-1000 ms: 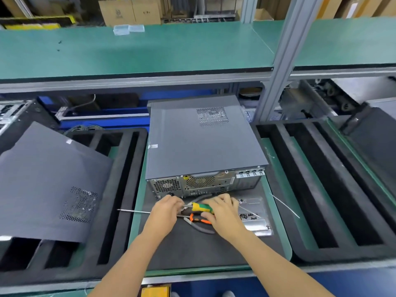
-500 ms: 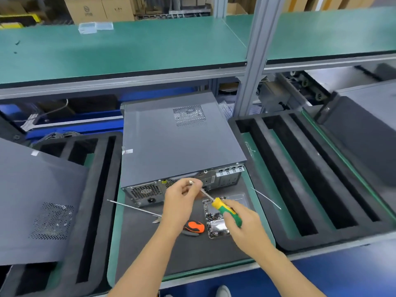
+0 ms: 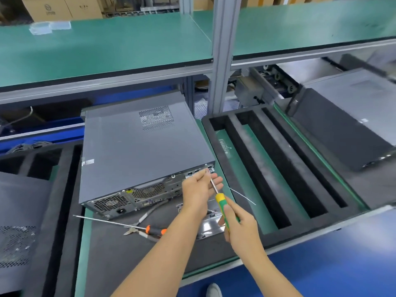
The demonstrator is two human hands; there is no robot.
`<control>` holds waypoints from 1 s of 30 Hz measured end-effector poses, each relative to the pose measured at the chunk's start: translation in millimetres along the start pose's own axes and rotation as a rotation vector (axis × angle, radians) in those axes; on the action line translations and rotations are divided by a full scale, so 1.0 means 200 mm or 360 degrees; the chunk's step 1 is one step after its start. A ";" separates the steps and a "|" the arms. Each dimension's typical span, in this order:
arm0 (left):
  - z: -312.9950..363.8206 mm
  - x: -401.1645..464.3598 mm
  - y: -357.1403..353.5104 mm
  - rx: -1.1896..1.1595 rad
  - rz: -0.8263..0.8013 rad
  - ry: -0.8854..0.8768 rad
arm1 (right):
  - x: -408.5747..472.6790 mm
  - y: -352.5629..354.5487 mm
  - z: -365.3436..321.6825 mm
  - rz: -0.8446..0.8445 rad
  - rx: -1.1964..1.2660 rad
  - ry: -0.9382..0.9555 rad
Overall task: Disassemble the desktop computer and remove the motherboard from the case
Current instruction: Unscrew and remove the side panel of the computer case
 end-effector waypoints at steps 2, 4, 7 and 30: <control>0.01 0.02 0.00 -0.0013 0.0006 0.0002 | 0.02 0.00 -0.01 -0.0003 0.0017 -0.0003; 0.01 0.04 -0.01 -0.0019 0.0011 -0.0003 | 0.02 0.00 -0.02 -0.0010 0.0030 -0.0007; 0.01 0.05 -0.01 -0.0031 0.0024 -0.0009 | 0.03 0.01 -0.02 -0.0001 0.0022 -0.0007; 0.02 0.09 -0.01 -0.0199 0.0055 0.0043 | 0.00 0.00 -0.15 0.0273 -0.0975 0.0256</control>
Point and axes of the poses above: each hand's wrist, its own x-axis towards the middle knuckle, its own y-axis out of the back of the hand, z = x × y, the point moved 3 cm from there along x, towards the middle knuckle, and after that the axes turned 11 degrees about -z, right-handed, at the moved point
